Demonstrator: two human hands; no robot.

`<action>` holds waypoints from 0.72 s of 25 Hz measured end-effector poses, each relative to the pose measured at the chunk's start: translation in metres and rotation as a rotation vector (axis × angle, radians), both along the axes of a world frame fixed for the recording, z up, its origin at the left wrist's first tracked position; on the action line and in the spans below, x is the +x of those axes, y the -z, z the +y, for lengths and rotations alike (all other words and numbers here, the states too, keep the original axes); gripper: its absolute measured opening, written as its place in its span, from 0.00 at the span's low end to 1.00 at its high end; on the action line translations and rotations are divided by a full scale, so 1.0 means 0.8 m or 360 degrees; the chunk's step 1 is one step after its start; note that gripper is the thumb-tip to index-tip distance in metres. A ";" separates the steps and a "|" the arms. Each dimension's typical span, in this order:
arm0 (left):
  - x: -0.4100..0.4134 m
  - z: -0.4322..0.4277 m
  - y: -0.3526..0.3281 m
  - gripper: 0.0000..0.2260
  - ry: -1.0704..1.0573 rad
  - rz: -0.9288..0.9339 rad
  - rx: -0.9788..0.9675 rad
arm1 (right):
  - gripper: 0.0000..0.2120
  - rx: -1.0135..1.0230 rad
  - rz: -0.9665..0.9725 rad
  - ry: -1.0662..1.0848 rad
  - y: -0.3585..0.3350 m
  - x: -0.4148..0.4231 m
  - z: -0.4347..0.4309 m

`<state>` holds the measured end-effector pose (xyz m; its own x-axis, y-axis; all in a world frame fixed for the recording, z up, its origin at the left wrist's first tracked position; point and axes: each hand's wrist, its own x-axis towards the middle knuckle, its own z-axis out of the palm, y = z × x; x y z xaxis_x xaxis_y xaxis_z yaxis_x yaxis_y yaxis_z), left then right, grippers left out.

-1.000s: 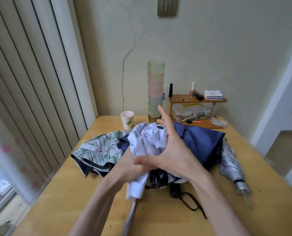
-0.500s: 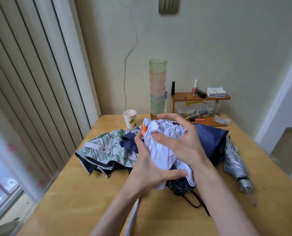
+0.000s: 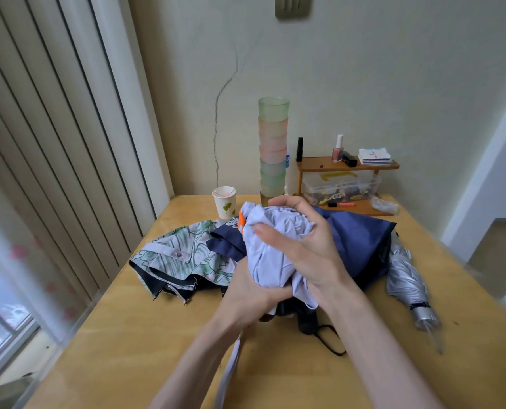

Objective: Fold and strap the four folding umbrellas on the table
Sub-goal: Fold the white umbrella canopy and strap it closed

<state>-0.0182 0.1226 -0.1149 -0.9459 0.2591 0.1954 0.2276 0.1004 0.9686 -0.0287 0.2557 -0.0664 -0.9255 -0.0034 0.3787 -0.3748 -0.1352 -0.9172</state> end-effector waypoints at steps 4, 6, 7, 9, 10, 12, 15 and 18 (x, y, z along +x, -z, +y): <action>-0.006 -0.016 -0.007 0.16 0.0121 -0.0023 0.0001 | 0.47 0.0476 -0.0011 -0.0198 0.000 -0.011 0.028; -0.003 -0.018 -0.016 0.13 0.0253 -0.0069 -0.0149 | 0.49 0.0340 -0.0051 -0.0163 0.005 -0.009 0.022; -0.003 -0.019 -0.019 0.12 0.0314 -0.0104 -0.0223 | 0.45 0.0269 -0.0017 -0.0089 0.009 -0.008 0.018; -0.006 -0.028 -0.023 0.12 0.0407 -0.0146 -0.0357 | 0.33 0.0205 0.0082 0.0037 0.009 -0.006 0.008; -0.008 -0.034 -0.023 0.16 0.0509 -0.0156 -0.0371 | 0.28 0.0202 0.0122 0.0076 0.007 -0.004 0.005; -0.008 -0.040 -0.020 0.28 0.0635 -0.0192 -0.0274 | 0.24 0.0222 0.0156 0.0146 0.006 -0.005 0.004; -0.009 -0.022 -0.015 0.20 0.0410 -0.0132 -0.0086 | 0.23 0.0256 0.0219 0.0294 0.007 -0.007 -0.003; -0.009 -0.005 -0.012 0.14 0.0200 -0.0074 -0.0001 | 0.21 0.0089 0.0136 0.0236 0.004 -0.001 -0.008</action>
<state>-0.0251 0.1189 -0.1053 -0.9140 0.3762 0.1520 0.1934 0.0746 0.9783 -0.0291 0.2495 -0.0699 -0.8819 0.1076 0.4590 -0.4637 -0.0223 -0.8857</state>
